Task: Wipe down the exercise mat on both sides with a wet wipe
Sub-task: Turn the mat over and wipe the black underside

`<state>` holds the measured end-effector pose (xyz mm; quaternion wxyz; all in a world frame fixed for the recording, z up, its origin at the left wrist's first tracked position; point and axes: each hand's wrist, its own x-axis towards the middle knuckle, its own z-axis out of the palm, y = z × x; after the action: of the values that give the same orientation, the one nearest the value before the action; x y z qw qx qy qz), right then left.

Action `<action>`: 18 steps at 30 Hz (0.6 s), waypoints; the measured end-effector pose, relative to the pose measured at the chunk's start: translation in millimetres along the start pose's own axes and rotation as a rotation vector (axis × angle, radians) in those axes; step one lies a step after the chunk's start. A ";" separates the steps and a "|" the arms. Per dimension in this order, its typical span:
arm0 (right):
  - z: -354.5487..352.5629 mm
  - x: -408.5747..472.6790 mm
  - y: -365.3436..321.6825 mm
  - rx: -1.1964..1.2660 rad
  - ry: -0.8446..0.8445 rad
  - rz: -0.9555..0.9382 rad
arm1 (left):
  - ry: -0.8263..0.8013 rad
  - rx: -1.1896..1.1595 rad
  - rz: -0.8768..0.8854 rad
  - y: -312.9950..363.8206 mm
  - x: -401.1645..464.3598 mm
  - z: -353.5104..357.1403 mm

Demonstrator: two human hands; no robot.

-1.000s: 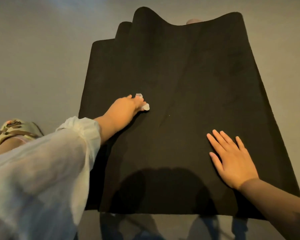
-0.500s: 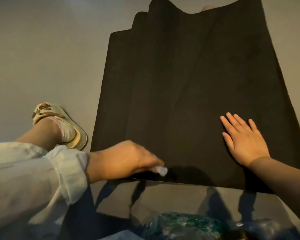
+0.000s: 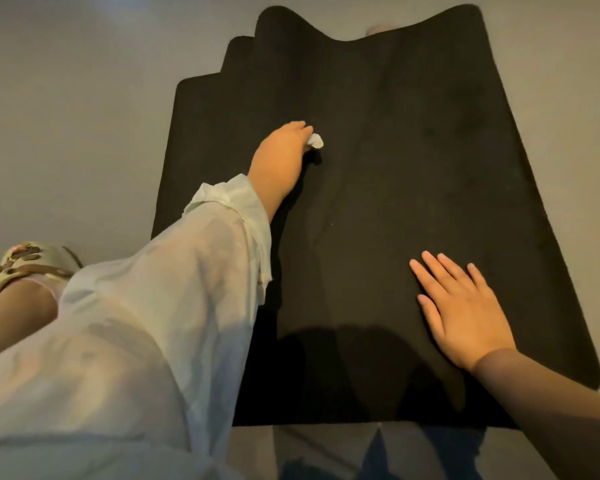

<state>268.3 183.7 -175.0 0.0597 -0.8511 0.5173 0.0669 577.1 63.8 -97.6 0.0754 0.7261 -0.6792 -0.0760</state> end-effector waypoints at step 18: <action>0.5 -0.7 -1.7 0.008 0.001 -0.018 | -0.595 0.034 0.565 6.7 -218.8 17.7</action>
<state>269.5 185.1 -175.2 0.0634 -0.8556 0.5098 0.0637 552.4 281.6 -111.7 -0.1183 0.4583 -0.8453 -0.2479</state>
